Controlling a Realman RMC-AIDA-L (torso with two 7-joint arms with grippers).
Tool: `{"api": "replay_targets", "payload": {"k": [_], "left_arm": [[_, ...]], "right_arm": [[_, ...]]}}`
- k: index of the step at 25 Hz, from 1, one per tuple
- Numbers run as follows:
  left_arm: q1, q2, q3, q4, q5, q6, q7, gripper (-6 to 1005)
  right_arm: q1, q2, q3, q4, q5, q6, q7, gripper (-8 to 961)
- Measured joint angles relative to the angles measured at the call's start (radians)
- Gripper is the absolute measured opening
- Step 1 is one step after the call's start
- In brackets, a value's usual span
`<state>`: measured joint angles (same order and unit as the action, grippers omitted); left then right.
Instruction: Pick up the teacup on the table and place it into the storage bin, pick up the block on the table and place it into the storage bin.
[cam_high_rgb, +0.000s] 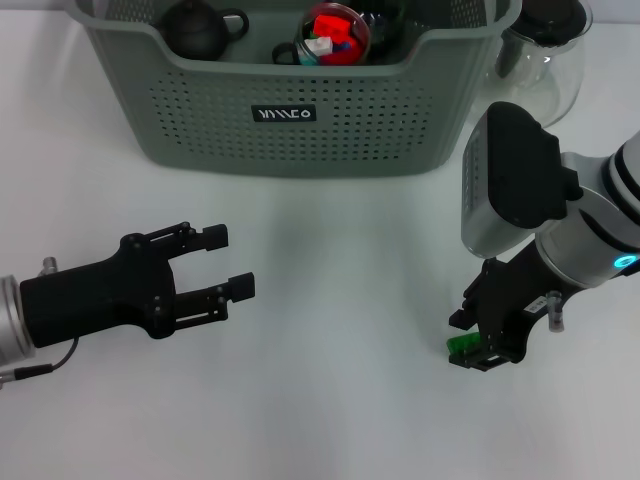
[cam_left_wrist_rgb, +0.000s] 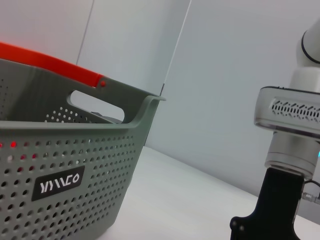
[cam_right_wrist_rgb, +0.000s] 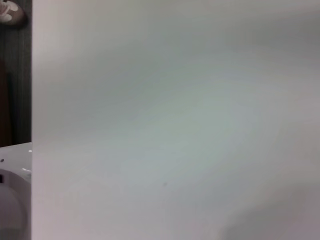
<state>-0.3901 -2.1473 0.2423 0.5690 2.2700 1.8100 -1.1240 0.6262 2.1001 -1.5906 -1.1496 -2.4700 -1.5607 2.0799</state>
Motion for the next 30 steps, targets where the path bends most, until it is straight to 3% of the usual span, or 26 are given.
{"api": "replay_targets", "payload": {"k": [28,30], "left_arm": [[0.005,0.0,0.0,0.0,0.001,0.0,0.001,764],[0.005,0.0,0.0,0.0,0.001,0.0,0.001,764]], "right_arm": [[0.001,0.0,-0.04,0.026,-0.038,0.015,0.054,331],[-0.004,0.0,-0.03,0.006,-0.035,0.014,0.059,245]]}}
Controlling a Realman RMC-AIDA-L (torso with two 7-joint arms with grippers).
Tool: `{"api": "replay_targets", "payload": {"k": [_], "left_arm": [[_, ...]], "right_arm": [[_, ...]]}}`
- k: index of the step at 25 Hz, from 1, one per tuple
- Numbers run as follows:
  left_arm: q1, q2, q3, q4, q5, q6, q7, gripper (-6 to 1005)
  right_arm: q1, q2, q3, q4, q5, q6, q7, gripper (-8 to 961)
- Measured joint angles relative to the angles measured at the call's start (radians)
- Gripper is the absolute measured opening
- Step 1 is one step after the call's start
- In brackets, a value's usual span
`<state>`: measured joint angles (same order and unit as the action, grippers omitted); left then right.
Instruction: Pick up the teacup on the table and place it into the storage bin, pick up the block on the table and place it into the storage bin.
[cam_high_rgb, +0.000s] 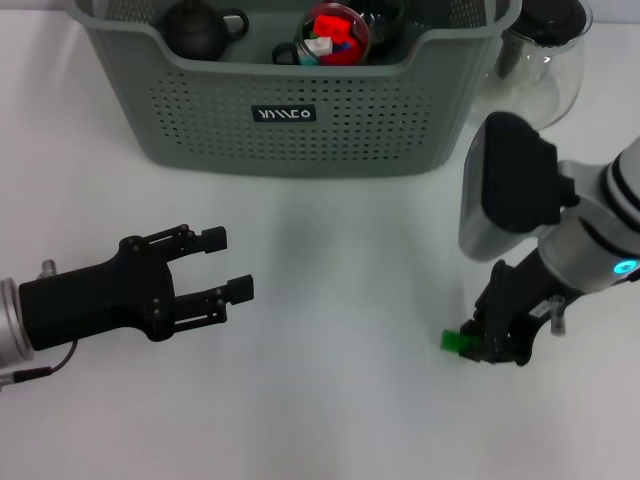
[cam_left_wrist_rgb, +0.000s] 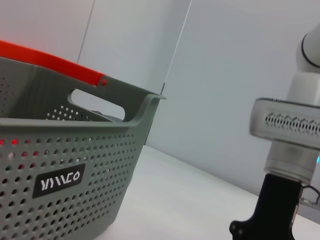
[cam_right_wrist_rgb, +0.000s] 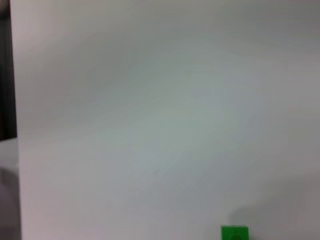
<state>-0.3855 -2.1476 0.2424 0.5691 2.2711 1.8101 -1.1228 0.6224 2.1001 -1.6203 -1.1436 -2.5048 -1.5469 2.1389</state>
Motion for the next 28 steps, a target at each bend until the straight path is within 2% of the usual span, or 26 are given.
{"api": "replay_targets", "payload": {"k": [1,3,6,9,10,11,14,17,20,22,26,28], "left_arm": [[0.0,0.0,0.0,0.0,0.0,0.0,0.0,764],[0.0,0.0,0.0,0.0,0.001,0.0,0.0,764],[0.001,0.0,0.0,0.0,0.002,0.0,0.0,764],[0.002,0.0,-0.001,0.0,0.002,-0.001,0.0,764],[0.002,0.0,-0.001,0.0,0.001,-0.002,0.001,764],[0.002,0.0,-0.001,0.0,0.001,-0.004,0.001,764],[0.002,0.0,-0.002,0.0,0.0,-0.009,0.001,764],[-0.003,0.0,-0.001,-0.004,0.0,-0.013,0.001,764],[-0.005,0.0,0.0,-0.005,0.0,-0.015,0.001,764],[-0.006,0.0,0.0,-0.005,0.0,-0.017,0.0,764],[-0.008,-0.001,0.0,-0.005,-0.001,-0.026,-0.005,764],[-0.011,-0.002,0.0,-0.005,-0.001,-0.026,-0.007,764]], "right_arm": [[-0.006,0.0,0.013,-0.019,0.004,-0.006,0.001,202],[-0.021,-0.001,0.054,-0.066,0.016,-0.024,-0.001,202],[-0.054,-0.003,0.17,-0.168,0.096,-0.069,-0.036,202],[-0.093,-0.004,0.305,-0.279,0.264,-0.11,-0.104,202],[-0.116,-0.003,0.387,-0.332,0.391,-0.103,-0.145,202],[-0.116,-0.003,0.387,-0.332,0.391,-0.103,-0.145,202],[-0.122,0.0,0.433,-0.349,0.51,0.002,-0.151,202],[-0.096,0.002,0.388,-0.325,0.531,0.203,-0.099,202],[-0.015,-0.001,0.301,-0.253,0.468,0.421,0.018,202],[0.067,-0.001,0.271,-0.181,0.393,0.52,0.114,203],[0.315,-0.003,0.267,0.086,0.217,0.623,0.317,203],[0.416,-0.007,0.276,0.223,0.126,0.669,0.415,203]]}}
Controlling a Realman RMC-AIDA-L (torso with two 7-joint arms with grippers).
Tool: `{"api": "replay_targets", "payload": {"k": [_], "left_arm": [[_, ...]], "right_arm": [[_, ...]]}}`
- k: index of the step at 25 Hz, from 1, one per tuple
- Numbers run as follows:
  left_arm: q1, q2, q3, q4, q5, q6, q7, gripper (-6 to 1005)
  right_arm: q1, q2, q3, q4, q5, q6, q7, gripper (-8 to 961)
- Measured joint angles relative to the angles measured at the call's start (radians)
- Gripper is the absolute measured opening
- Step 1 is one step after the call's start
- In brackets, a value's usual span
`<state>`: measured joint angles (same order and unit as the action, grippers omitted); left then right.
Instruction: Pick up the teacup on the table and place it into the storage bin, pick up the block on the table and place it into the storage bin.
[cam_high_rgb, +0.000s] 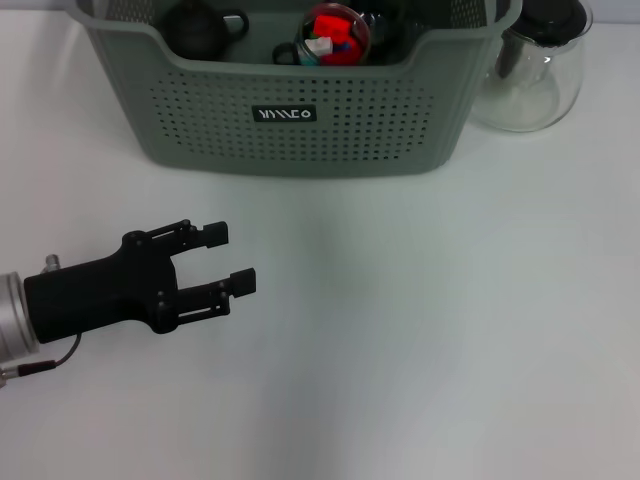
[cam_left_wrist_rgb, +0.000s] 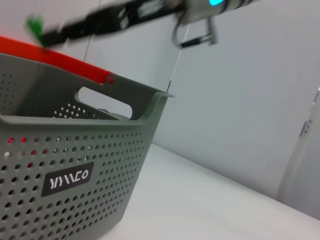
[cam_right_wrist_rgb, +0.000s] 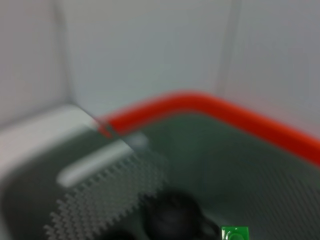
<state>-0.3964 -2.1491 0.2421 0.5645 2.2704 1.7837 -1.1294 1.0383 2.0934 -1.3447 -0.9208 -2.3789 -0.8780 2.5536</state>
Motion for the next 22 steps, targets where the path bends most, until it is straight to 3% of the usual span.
{"api": "replay_targets", "payload": {"k": [4,8,18,20,22], "left_arm": [[-0.001,-0.001,0.001,0.0,0.0,0.0,0.0,764],[-0.001,-0.001,0.0,0.0,0.0,-0.005,-0.001,764],[0.0,0.0,-0.001,-0.014,0.0,-0.012,0.001,764],[0.0,0.0,-0.001,-0.014,0.0,-0.012,-0.001,764],[0.002,0.0,-0.001,-0.014,0.0,-0.012,-0.001,764]], "right_arm": [[0.156,0.002,0.026,0.252,-0.17,0.095,0.111,203],[0.191,0.005,0.024,0.335,-0.19,0.142,0.108,203],[0.133,0.006,0.028,0.306,-0.056,0.136,-0.023,235],[0.086,0.004,0.033,0.238,-0.02,0.117,-0.025,283],[-0.01,0.006,0.034,0.098,0.073,0.102,-0.056,362]]}}
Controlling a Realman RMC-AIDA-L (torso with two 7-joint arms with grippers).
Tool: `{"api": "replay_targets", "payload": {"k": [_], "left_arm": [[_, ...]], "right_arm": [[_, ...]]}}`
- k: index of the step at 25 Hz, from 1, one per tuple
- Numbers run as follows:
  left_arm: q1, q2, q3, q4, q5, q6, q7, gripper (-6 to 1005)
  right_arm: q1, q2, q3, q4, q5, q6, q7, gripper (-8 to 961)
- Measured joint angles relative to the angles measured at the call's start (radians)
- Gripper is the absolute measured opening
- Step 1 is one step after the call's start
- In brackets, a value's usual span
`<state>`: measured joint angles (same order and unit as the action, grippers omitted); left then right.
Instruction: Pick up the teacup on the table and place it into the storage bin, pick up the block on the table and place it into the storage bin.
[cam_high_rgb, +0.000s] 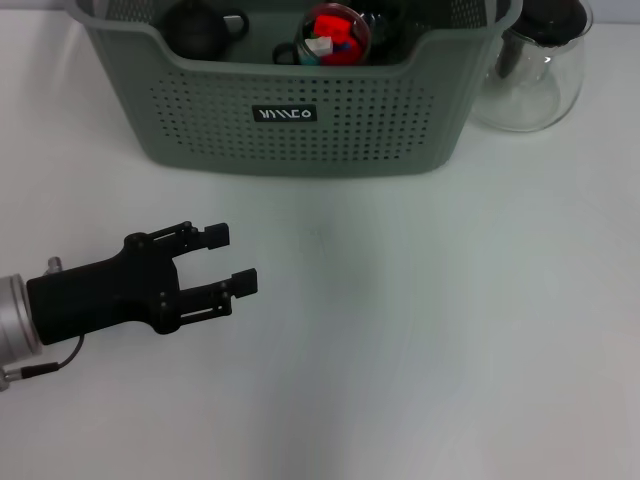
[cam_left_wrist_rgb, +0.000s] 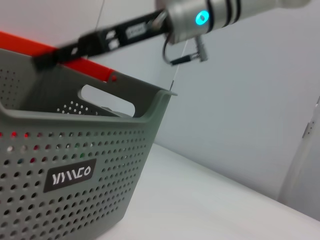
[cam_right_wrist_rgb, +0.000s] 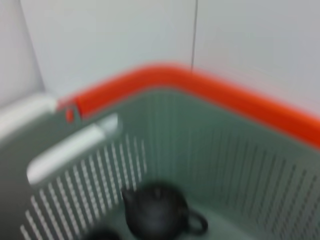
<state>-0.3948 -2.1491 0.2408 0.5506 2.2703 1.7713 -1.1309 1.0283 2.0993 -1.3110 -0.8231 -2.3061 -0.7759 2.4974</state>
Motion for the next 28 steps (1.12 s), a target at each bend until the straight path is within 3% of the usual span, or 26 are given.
{"api": "replay_targets", "payload": {"k": [2,3,4,5,6,9,12,15,20,25,28], "left_arm": [[0.001,0.0,-0.002,0.0,0.0,0.0,0.0,764],[0.002,0.0,-0.005,0.0,0.0,0.0,0.0,764],[0.003,0.001,-0.014,0.0,-0.001,0.0,0.0,764],[0.003,0.001,-0.025,0.0,-0.001,0.001,0.001,764],[0.004,0.003,-0.039,0.0,-0.001,0.003,0.002,764],[0.005,0.009,-0.087,0.001,-0.002,0.013,0.004,764],[0.004,0.016,-0.11,0.005,-0.002,0.018,0.01,764],[0.001,0.024,-0.103,0.013,0.007,0.025,0.035,764],[-0.02,0.04,0.003,0.058,0.05,0.108,0.051,764],[-0.069,0.047,0.076,0.059,0.078,0.149,0.053,764],[-0.076,0.031,0.146,0.054,0.078,0.13,0.109,801]], "right_arm": [[-0.136,0.002,-0.007,-0.152,0.153,-0.007,-0.094,442],[-0.293,0.002,-0.021,-0.272,0.394,-0.034,-0.27,482],[-0.293,0.002,-0.021,-0.272,0.394,-0.034,-0.27,530],[-0.357,0.0,-0.022,-0.299,0.532,-0.071,-0.383,578],[-0.431,-0.004,-0.019,-0.308,0.691,-0.135,-0.532,625],[-0.586,-0.01,0.03,-0.26,0.976,-0.379,-0.88,736],[-0.681,-0.008,0.122,-0.135,1.084,-0.619,-1.128,779],[-0.735,-0.017,0.203,0.005,1.02,-0.78,-1.29,794],[-0.761,-0.029,0.276,0.083,0.738,-0.842,-1.342,794],[-0.717,-0.023,0.303,0.155,0.598,-0.843,-1.351,795],[-0.681,-0.022,0.303,0.197,0.531,-0.828,-1.387,809]]}}
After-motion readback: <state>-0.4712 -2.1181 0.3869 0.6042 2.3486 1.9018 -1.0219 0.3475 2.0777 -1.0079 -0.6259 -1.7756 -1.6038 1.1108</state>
